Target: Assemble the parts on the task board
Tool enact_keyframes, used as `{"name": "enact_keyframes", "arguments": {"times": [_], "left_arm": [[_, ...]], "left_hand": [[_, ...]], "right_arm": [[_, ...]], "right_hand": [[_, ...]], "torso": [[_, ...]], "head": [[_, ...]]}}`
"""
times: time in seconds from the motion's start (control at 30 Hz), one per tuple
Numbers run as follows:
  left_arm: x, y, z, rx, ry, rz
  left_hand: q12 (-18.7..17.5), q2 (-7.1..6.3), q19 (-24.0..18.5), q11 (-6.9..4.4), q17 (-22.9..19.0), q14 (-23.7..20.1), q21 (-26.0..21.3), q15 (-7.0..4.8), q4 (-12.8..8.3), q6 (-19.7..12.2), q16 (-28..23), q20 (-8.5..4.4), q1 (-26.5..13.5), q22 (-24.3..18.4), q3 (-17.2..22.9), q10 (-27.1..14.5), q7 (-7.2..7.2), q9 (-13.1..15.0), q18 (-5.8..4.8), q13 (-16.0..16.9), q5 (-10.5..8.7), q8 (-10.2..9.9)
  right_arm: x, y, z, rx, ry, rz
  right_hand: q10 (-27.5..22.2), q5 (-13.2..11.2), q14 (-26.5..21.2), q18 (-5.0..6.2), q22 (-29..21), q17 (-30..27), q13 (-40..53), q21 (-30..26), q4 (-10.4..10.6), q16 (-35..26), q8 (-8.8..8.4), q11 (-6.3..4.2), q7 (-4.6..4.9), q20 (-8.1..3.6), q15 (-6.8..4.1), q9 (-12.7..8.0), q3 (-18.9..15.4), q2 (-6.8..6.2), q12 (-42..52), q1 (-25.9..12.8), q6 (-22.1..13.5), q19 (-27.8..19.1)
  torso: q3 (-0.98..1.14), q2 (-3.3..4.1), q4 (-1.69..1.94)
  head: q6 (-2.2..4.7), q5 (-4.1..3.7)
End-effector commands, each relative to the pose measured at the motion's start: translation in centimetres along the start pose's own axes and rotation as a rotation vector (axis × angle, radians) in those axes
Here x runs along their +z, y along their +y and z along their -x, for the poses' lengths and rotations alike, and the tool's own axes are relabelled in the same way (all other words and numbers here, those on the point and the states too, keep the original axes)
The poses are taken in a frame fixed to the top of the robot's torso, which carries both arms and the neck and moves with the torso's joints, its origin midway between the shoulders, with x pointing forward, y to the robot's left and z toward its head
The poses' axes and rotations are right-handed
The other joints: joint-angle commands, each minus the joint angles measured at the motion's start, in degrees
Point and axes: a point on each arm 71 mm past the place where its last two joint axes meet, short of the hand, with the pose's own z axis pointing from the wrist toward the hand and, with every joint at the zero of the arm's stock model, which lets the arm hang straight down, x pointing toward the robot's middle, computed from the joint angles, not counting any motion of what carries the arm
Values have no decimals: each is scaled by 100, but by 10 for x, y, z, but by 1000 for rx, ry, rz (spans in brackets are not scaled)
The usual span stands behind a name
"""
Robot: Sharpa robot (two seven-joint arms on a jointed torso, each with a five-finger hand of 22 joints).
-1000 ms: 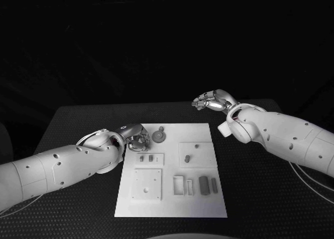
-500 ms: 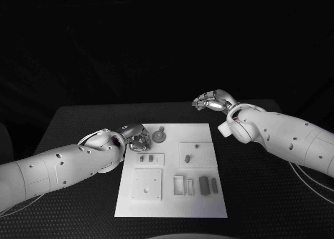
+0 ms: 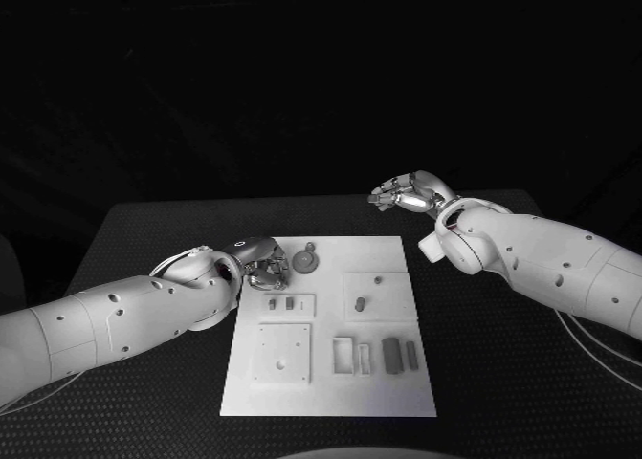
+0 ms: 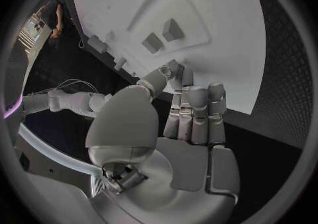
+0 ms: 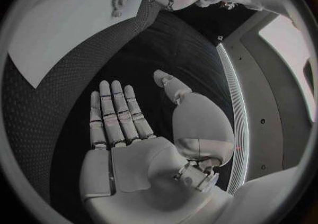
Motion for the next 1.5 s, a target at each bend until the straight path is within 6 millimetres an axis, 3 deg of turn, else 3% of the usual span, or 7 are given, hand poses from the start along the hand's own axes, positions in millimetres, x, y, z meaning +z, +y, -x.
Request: {"name": "enact_keyframes", "arguments": {"times": [0.03, 0.97, 1.5], "left_arm": [[0, -1, -8, 21, 62, 6], [1, -9, -11, 19, 66, -25], [2, -3, -15, 33, 105, 25]], "left_hand": [[18, 120, 15, 8, -10, -1, -17, -40, -2, 42, -22, -454, 94, 1, 25, 40, -10, 8, 100, 8, 15, 18], [16, 117, 30, -5, -16, 14, -15, -53, -2, 60, -20, -464, 105, 8, 13, 91, -17, 4, 99, 16, 8, 20], [-20, 105, 23, 3, -27, -2, -25, -46, 0, 31, -37, -466, 109, 11, 9, 67, -5, -13, 93, 8, 7, -5]], "right_arm": [[0, 1, -2, 0, 11, 9], [1, 1, -2, 1, 13, 9], [0, 1, -1, 0, 11, 8]], "right_hand": [[43, 27, -53, -99, 8, -10, -2, -24, -6, 19, 29, 6, 150, -22, -4, -10, -18, 46, -20, 23, -32, -6], [44, 28, -55, -101, 20, -13, -2, -37, -4, 22, 31, 6, 151, -23, -5, -13, -19, 48, -25, 20, -33, -3], [45, 27, -56, -101, 27, -15, -2, -43, -5, 23, 31, 6, 151, -23, -5, -15, -19, 46, -27, 21, -34, -1]], "torso": [[3, 1, -4], [7, 0, -3], [3, -2, 2]], "head": [[-7, -4], [-21, -29], [-19, -42]]}}
